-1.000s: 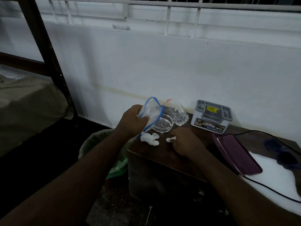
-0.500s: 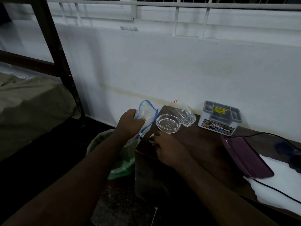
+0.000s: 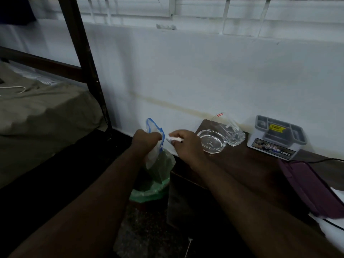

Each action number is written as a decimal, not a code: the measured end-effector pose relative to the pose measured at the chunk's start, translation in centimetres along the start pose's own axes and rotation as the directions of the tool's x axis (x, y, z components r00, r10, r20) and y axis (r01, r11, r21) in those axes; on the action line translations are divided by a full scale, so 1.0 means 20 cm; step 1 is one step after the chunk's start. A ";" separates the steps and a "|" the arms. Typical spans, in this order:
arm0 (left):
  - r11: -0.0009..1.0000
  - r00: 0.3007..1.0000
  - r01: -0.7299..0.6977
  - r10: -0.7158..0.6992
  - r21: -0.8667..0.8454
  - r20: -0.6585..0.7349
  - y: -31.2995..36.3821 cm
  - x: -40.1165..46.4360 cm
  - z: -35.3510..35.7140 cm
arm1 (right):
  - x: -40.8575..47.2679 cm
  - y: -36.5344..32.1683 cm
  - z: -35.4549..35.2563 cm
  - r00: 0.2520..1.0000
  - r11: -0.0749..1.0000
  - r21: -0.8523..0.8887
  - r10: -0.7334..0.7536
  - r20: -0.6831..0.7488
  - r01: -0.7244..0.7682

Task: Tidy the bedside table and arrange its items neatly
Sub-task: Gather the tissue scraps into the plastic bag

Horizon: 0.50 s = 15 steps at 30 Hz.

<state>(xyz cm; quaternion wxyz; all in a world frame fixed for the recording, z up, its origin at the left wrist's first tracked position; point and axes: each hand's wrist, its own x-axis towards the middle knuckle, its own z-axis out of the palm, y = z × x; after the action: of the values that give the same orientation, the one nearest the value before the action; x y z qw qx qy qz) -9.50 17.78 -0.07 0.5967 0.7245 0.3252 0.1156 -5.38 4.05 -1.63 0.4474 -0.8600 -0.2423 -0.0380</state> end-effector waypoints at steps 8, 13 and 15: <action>0.965 0.976 0.210 -0.196 -0.159 0.096 -0.16 0.17 -0.04 | 0.30 0.02 0.35 0.849 0.924 -0.182 0.381 0.365 -0.336; 0.968 0.975 0.221 -0.215 -0.117 0.059 -0.17 0.20 -0.02 | 0.33 0.07 0.41 0.821 0.889 -0.068 0.446 0.357 -0.454; 0.973 0.978 0.206 -0.202 -0.104 0.042 -0.15 0.19 0.01 | 0.32 0.06 0.38 0.827 0.879 0.029 0.436 0.355 -0.476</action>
<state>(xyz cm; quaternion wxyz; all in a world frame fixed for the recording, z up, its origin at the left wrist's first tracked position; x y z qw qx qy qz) -7.60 20.17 -3.73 0.6487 0.6556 0.3819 0.0601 -0.36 11.93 -5.15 0.4445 -0.8589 -0.1047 0.2320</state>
